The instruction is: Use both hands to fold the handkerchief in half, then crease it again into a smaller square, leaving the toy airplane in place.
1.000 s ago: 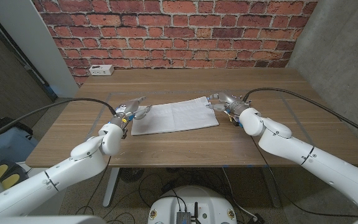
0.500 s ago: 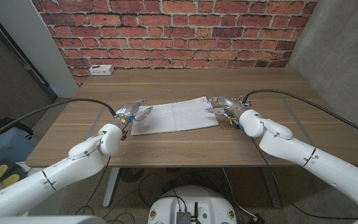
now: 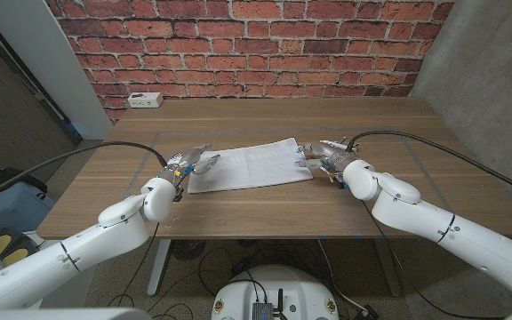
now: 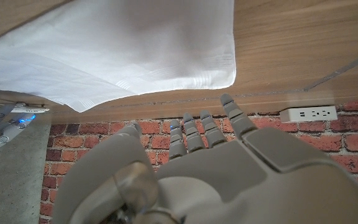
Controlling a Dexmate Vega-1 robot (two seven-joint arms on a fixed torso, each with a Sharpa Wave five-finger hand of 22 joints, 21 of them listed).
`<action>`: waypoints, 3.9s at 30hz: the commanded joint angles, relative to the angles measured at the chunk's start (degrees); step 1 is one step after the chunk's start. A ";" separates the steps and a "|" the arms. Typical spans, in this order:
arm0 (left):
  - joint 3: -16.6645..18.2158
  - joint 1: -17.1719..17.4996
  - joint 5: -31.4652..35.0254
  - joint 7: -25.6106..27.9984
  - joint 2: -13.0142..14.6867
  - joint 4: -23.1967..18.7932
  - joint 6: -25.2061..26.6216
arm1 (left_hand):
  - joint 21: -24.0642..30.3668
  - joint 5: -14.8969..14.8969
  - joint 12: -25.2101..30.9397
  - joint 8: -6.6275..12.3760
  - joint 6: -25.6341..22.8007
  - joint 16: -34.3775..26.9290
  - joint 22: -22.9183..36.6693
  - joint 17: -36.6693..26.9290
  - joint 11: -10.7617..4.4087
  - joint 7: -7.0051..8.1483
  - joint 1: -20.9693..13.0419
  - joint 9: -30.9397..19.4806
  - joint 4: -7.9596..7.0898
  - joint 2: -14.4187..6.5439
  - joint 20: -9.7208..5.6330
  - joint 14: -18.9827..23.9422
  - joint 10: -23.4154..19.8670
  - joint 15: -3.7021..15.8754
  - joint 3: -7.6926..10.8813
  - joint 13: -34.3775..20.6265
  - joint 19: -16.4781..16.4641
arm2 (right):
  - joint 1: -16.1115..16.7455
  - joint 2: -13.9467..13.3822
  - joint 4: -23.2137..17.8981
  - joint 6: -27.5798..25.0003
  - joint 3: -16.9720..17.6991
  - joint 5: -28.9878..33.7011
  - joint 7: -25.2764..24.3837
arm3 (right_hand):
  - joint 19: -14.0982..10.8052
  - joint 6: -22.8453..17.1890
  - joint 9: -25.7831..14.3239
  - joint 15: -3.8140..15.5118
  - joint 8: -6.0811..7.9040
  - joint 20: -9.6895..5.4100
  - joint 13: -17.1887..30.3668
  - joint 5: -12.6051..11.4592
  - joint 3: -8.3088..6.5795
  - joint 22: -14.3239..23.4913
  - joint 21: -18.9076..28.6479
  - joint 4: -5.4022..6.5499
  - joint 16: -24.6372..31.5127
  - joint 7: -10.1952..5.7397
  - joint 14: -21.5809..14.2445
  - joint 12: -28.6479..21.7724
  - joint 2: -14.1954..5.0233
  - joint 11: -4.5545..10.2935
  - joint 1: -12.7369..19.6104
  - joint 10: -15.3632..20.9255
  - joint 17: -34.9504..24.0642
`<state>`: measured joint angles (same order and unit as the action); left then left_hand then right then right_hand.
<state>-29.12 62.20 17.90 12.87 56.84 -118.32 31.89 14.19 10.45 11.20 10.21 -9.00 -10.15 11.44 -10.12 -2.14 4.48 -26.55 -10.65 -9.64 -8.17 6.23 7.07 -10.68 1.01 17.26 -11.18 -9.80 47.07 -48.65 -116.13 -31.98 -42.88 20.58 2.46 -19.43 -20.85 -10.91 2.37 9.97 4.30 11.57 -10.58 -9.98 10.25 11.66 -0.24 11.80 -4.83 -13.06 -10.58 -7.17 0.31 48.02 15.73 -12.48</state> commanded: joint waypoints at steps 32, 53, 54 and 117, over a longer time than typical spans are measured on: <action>-2.32 -3.25 -3.53 -5.41 1.50 1.93 -1.51 | -0.40 0.62 0.38 0.53 -1.30 -0.32 0.10 -0.12 0.37 -0.75 3.49 0.28 0.04 0.69 0.26 -0.35 0.14 0.07 -1.57 -0.02 0.10 | 3.01 -3.02 -8.52 -8.61 -3.77 9.79 4.35 | 1.56 3.24 -0.15 0.44 0.36 0.51 0.35 -0.06 -0.18 0.30 -0.26 -2.83 -0.84 -0.47 2.59 0.02 2.90 0.83 0.24 -3.25 0.49; -2.78 -4.14 -4.48 -6.67 1.86 2.25 -1.65 | -0.45 0.84 0.58 0.46 -1.26 -0.40 0.07 -0.11 0.51 -0.64 5.61 0.32 -0.02 0.97 0.65 -0.33 -0.10 -0.25 -2.50 0.03 0.08 | -0.05 1.41 -4.22 -9.70 -9.22 23.63 9.16 | 0.51 5.28 -0.16 1.70 0.57 -0.72 0.31 -1.27 -1.90 0.23 0.28 -7.43 -0.65 -1.27 3.21 -0.19 4.25 2.73 5.61 -4.91 1.11; -2.73 -4.15 -4.55 -6.65 1.89 2.27 -1.69 | -0.45 0.85 0.59 0.47 -1.30 -0.41 0.07 -0.11 0.53 -0.63 5.70 0.32 -0.02 0.98 0.67 -0.31 -0.10 -0.24 -2.54 0.03 0.07 | -0.11 1.61 -3.92 -9.56 -9.26 23.98 9.38 | 0.48 5.28 -0.16 1.72 0.59 -0.76 0.31 -1.30 -1.94 0.23 0.28 -7.50 -0.64 -1.23 3.22 -0.21 4.25 2.75 5.72 -4.91 1.12; -4.84 -6.55 -4.98 -12.34 3.28 0.98 -0.46 | -0.30 1.88 1.40 2.10 -6.94 -0.67 -0.08 0.02 0.54 -1.46 11.04 0.38 0.51 1.03 1.40 1.54 -2.59 -0.05 -4.47 0.10 -1.10 | -3.15 8.31 14.81 15.05 -8.82 43.00 -17.27 | -16.14 -36.66 -1.92 11.41 9.69 -16.62 2.31 -1.18 -8.15 10.60 27.00 -9.23 21.20 -1.21 -36.17 -7.35 -2.51 8.33 39.28 30.69 -13.12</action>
<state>-32.39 57.42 12.27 3.77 59.91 -117.26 30.56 13.75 11.95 12.11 11.70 -14.56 -10.43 11.18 -10.15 -1.63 3.30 -16.10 -10.13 -9.16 -7.06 7.46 8.11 -12.85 1.02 13.16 -10.93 -10.44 45.48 -40.88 -103.53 -22.09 -52.04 60.54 -9.92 -36.10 -57.02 -12.67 5.45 19.51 -3.38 13.73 -11.46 -18.17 20.47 37.98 -9.55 32.86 -5.74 -48.35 -17.67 -9.60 8.49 86.51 45.86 -25.26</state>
